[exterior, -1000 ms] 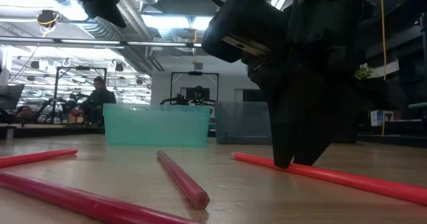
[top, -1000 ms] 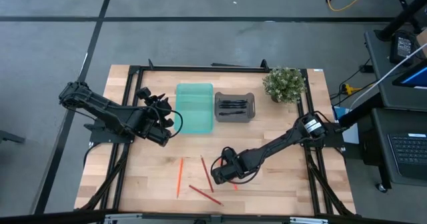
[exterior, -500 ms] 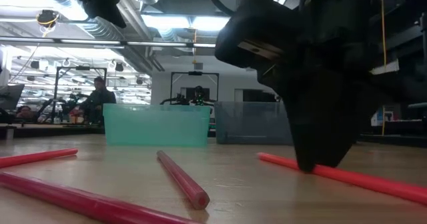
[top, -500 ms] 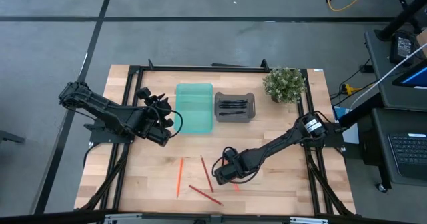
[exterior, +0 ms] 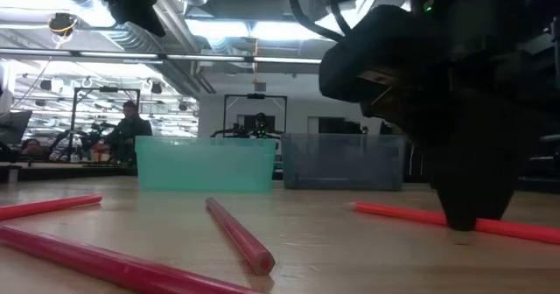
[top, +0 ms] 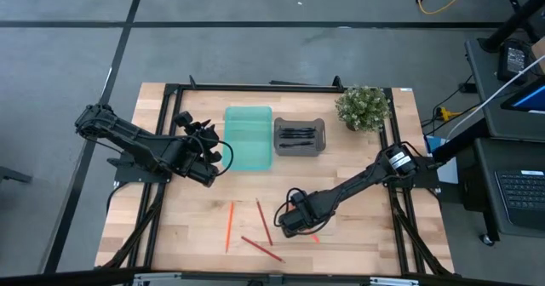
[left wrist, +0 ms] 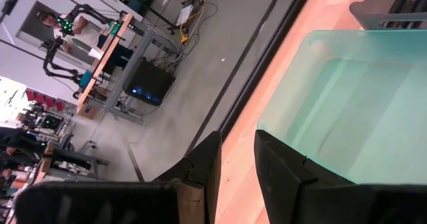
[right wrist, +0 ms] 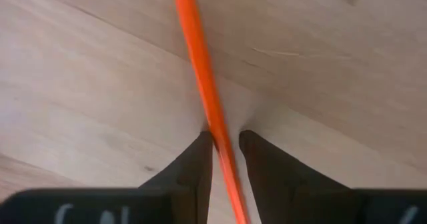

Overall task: Sort pens & pencils
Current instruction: Put the orange pencil into the green bin

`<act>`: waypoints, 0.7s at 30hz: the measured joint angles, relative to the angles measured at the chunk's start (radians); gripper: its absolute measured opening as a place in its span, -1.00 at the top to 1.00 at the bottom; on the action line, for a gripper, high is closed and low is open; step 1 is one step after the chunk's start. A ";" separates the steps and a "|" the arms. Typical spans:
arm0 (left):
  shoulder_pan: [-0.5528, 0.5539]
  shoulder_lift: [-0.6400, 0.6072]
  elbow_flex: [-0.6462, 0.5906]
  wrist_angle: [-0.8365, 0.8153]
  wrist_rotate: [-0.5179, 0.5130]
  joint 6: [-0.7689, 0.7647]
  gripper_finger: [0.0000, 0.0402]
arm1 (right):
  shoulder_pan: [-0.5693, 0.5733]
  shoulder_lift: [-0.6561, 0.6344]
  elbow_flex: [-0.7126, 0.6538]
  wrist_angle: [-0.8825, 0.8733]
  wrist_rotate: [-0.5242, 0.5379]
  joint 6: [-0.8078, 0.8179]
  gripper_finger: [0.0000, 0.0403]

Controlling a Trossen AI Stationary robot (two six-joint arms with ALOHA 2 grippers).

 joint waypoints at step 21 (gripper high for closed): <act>0.000 0.000 0.000 -0.010 0.063 0.001 0.58 | 0.003 0.000 0.001 -0.059 0.112 -0.295 0.53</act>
